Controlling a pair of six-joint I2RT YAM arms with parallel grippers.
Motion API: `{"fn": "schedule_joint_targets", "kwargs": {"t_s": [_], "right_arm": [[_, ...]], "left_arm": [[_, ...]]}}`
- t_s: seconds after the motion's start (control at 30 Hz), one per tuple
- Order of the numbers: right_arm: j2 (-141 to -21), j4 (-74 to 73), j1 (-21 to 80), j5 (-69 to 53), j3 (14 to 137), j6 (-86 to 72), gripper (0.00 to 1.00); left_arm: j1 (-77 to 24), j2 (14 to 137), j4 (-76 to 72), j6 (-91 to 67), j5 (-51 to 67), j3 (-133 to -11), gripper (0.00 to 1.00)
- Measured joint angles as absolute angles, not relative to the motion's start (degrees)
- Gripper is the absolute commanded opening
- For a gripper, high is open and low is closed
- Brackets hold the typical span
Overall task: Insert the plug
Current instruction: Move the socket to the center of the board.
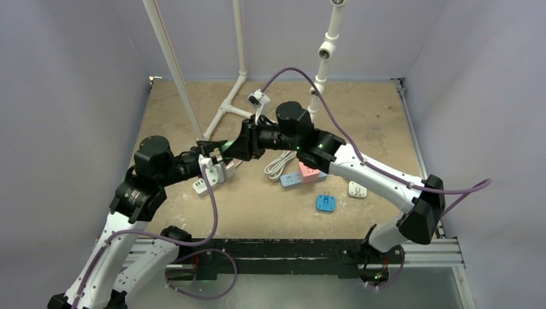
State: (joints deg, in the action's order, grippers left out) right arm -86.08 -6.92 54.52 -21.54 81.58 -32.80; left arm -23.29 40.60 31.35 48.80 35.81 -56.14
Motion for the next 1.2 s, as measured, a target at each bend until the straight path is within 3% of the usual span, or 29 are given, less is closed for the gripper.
{"fn": "schedule_joint_targets", "kwargs": {"t_s": [0.03, 0.1, 0.13, 0.17, 0.2, 0.23, 0.27, 0.43, 0.7, 1.2], "right_arm": [[-86.1, -6.9, 54.5, -21.8, 81.6, -32.8, 0.25], [-86.1, -6.9, 54.5, -22.0, 81.6, -32.8, 0.02], [-86.1, -6.9, 54.5, -22.1, 81.6, -32.8, 0.0], [-86.1, -6.9, 54.4, -22.1, 81.6, -32.8, 0.0], [-86.1, -6.9, 54.4, -22.1, 81.6, -32.7, 0.0], [-86.1, -6.9, 54.4, -22.0, 81.6, -32.5, 0.0], [-86.1, -7.0, 54.3, -22.1, 81.6, -32.1, 0.0], [-85.8, -13.5, 53.1, -21.7, 83.7, -28.2, 0.0], [-83.2, -26.0, 50.9, -11.1, 90.0, -17.7, 0.0], [-73.2, -30.9, 49.7, -5.0, 84.1, -14.4, 0.0]], "left_arm": [[-23.3, 40.5, 31.4, 48.8, 35.8, -56.1, 0.0], [-23.3, 40.4, 31.4, 48.8, 35.8, -56.1, 0.0], [-23.3, 40.4, 31.4, 48.8, 35.8, -56.1, 0.02], [-23.3, 40.4, 31.4, 48.8, 35.8, -56.1, 0.25], [-23.3, 40.4, 31.4, 48.8, 35.8, -56.1, 0.65], [-23.3, 40.4, 31.4, 48.8, 35.9, -56.1, 0.86], [-23.3, 40.4, 31.3, 48.8, 35.9, -56.1, 0.92], [-23.3, 40.8, 30.8, 46.7, 33.7, -55.8, 0.99], [-23.3, 48.8, 36.2, 41.4, 23.8, -51.3, 0.99], [-23.3, 69.9, 30.5, 31.6, 11.0, -49.1, 0.99]]}}
